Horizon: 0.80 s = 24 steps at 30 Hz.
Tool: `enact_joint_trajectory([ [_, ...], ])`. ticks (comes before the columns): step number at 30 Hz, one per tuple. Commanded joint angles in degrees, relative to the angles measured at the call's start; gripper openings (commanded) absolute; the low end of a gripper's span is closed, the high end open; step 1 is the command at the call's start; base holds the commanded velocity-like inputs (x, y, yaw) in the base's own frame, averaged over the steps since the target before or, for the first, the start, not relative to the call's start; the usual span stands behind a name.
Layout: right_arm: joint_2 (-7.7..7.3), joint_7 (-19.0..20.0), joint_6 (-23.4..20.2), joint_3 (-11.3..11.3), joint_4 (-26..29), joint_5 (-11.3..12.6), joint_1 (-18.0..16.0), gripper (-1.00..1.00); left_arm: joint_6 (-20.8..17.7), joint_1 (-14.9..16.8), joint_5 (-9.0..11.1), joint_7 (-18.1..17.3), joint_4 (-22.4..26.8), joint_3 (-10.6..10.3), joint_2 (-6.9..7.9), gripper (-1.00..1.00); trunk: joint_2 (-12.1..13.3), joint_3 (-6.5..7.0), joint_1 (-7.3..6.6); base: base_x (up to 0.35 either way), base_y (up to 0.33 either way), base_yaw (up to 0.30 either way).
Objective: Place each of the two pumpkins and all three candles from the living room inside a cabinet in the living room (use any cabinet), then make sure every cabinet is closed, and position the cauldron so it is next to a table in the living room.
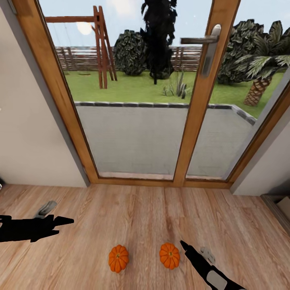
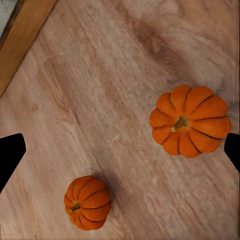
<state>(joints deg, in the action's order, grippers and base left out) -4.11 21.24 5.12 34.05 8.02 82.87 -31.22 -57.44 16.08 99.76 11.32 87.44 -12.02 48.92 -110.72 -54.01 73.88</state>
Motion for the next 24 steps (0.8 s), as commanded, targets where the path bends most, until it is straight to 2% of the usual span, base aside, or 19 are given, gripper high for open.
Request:
enact_joint_trajectory([
  [1, -0.02, -0.7, 0.3, 0.5, 0.0, 1.0, 0.0, 1.00, 0.0, 0.1, 0.6, 0.5, 0.0, -0.1, 0.04, 1.00, -0.4, -0.23, 0.22, 0.000, 0.000, 0.000],
  [7, -0.02, -3.9, 0.4, 0.5, 0.0, 2.8, 0.0, 1.00, 0.0, 0.1, 0.6, 0.5, 0.0, -0.1, 0.04, 1.00, -2.8, -1.31, 1.54, 0.000, 0.000, 0.000],
  [24, 0.04, -4.5, 0.7, 0.5, 0.0, 3.1, 0.0, 1.00, 0.0, 0.1, 0.6, 0.5, 0.0, -0.1, 0.04, 1.00, -9.7, -4.36, 5.27, 0.000, 0.000, 0.000],
])
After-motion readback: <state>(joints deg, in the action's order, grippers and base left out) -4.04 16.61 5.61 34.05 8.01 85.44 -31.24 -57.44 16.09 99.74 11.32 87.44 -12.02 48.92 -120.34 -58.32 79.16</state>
